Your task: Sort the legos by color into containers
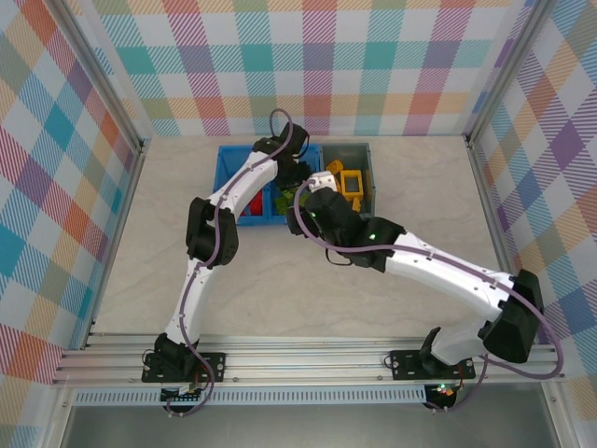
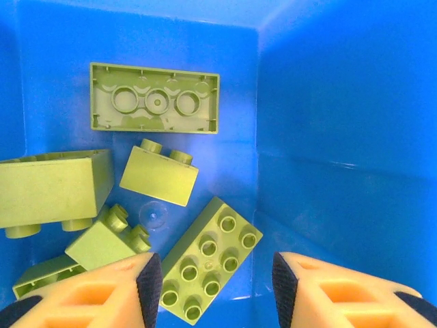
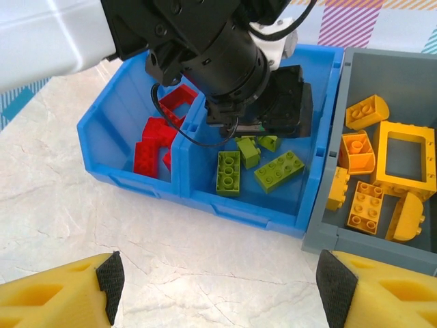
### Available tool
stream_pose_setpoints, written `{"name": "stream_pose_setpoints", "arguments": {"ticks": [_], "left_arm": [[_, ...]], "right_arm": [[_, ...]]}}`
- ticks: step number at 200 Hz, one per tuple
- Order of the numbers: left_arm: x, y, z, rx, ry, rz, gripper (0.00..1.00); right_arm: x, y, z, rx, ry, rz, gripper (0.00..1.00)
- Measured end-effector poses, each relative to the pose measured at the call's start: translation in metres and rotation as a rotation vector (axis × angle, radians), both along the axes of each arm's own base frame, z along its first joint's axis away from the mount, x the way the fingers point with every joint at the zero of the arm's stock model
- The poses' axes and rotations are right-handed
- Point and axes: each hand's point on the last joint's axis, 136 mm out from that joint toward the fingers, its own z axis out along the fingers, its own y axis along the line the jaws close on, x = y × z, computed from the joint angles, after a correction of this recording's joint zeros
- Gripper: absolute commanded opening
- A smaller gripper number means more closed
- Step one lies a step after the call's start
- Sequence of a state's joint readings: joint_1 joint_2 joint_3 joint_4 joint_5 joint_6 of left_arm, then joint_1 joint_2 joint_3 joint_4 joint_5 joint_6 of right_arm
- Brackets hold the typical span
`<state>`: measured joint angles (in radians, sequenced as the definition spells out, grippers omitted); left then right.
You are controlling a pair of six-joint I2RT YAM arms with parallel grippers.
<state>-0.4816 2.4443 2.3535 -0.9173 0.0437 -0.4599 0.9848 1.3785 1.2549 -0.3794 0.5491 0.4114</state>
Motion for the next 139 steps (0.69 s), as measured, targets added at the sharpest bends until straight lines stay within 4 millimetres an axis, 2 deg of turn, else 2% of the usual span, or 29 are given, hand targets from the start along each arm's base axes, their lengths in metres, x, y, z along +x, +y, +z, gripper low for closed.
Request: {"name": "stream_pose_setpoints", "arguments": {"ticks": [20,37,66,82,84,91,94,117,129,139], "left_arm": [[-0.007,0.004,0.016,-0.008,-0.011,0.009,0.50],[-0.030,0.017,0.047,-0.022,-0.031,0.029,0.52],[-0.094,0.054,0.122,-0.085,-0.128,0.081,0.62],[-0.135,0.079,0.155,-0.129,-0.197,0.103,0.72],[-0.140,0.083,0.158,-0.138,-0.205,0.111,0.77],[-0.158,0.095,0.163,-0.151,-0.222,0.123,0.97],[-0.168,0.102,0.165,-0.154,-0.229,0.126,1.00],[-0.223,0.152,0.162,-0.166,-0.262,0.201,1.00],[-0.249,0.171,0.154,-0.160,-0.276,0.226,1.00],[-0.270,0.183,0.147,-0.157,-0.292,0.237,1.00]], "right_arm": [[-0.004,-0.014,0.005,0.010,-0.007,-0.010,0.77],[-0.006,-0.033,0.008,0.011,-0.008,-0.034,0.78],[-0.005,-0.086,0.012,0.015,-0.015,-0.121,0.85],[-0.004,-0.118,0.014,0.022,-0.010,-0.185,0.92],[-0.004,-0.122,0.014,0.022,-0.010,-0.194,0.94],[-0.004,-0.137,0.014,0.020,-0.002,-0.226,1.00],[-0.004,-0.144,0.013,0.022,0.004,-0.242,1.00],[-0.002,-0.192,-0.003,0.000,0.064,-0.375,1.00],[-0.004,-0.215,-0.020,-0.024,0.107,-0.447,1.00],[-0.009,-0.225,-0.037,-0.044,0.145,-0.478,1.00]]}}
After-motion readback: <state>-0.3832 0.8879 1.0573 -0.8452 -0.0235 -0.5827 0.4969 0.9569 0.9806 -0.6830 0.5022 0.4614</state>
